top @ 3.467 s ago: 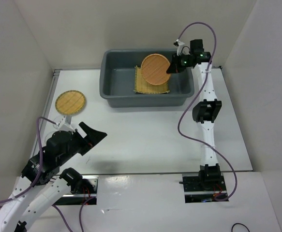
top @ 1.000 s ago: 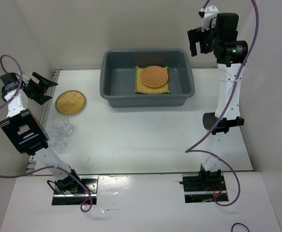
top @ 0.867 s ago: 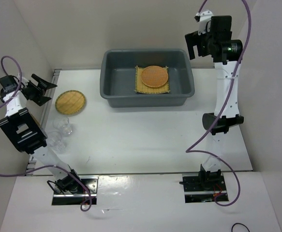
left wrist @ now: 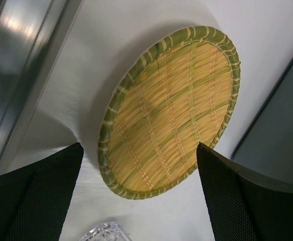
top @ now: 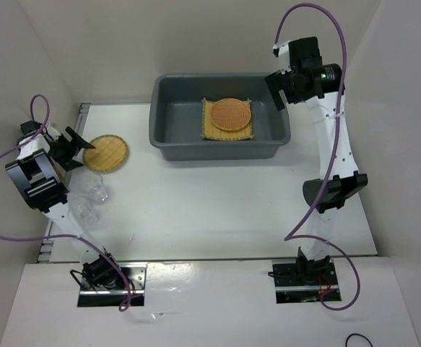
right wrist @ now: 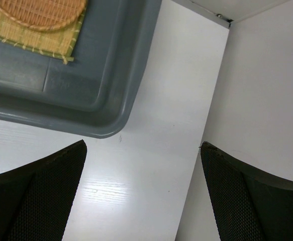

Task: Place the mixed dishes into the plastic bin

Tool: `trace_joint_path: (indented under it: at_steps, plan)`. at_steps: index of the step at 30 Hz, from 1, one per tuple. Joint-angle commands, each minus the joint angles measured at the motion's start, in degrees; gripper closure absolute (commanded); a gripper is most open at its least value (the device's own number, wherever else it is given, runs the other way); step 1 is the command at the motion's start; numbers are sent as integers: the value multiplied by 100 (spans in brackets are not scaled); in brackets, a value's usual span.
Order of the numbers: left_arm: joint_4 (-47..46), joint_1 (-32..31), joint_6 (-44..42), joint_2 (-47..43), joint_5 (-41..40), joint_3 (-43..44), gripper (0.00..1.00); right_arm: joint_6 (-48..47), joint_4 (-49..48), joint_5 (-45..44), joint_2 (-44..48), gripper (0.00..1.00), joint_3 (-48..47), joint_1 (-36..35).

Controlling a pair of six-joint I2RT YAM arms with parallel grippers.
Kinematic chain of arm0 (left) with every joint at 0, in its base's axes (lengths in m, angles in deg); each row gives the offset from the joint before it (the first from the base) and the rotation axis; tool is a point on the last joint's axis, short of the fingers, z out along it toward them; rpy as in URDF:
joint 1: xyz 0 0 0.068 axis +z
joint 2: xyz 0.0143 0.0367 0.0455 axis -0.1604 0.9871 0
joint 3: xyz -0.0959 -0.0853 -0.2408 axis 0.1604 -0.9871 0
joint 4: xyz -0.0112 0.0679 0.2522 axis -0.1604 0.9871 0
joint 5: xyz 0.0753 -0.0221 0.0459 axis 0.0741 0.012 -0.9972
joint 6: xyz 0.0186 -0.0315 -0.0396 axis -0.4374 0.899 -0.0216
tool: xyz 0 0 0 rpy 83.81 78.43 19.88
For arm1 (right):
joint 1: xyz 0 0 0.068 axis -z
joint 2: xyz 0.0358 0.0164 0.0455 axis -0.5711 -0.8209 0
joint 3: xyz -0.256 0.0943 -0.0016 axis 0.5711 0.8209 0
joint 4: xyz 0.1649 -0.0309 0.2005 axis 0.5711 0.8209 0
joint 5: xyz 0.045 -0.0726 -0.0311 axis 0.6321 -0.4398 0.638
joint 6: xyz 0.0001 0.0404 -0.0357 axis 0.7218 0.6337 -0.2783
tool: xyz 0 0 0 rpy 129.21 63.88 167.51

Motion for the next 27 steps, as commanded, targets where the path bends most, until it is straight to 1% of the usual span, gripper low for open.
trace_joint_path:
  at_steps: [1,6,7,8,11,16,19,22,24,25,26,27]
  plan:
    - [-18,36,6,305,-147,323,0,-33,-49,-256,329,2,78,-25]
    - [157,-17,6,489,-15,568,0,-33,-49,-257,330,2,131,-25]
    - [157,-17,6,490,316,639,0,-33,-49,-309,330,2,131,-25]
    - [157,-17,58,690,537,692,0,-33,-49,-310,330,2,131,-25]
    - [210,-201,6,998,1231,885,0,-33,-49,-310,330,2,131,-25]
    - [61,-509,93,1132,1900,816,0,-33,-49,-310,330,2,78,-25]
    - [200,-676,146,1360,2042,982,0,-33,-49,-310,330,2,78,-25]
    - [201,-895,146,1491,2095,1044,5,-33,-49,-257,330,2,78,-25]
    - [140,-957,146,1544,2384,1044,12,-33,-49,-257,330,2,78,-25]
    - [79,-957,207,1597,2481,940,12,-33,-49,-257,330,2,78,-25]
    - [-26,-1010,269,1597,2769,834,12,-33,-49,-196,330,2,78,-25]
    - [-201,-1010,339,1597,2876,737,14,-33,-49,-195,330,2,78,-25]
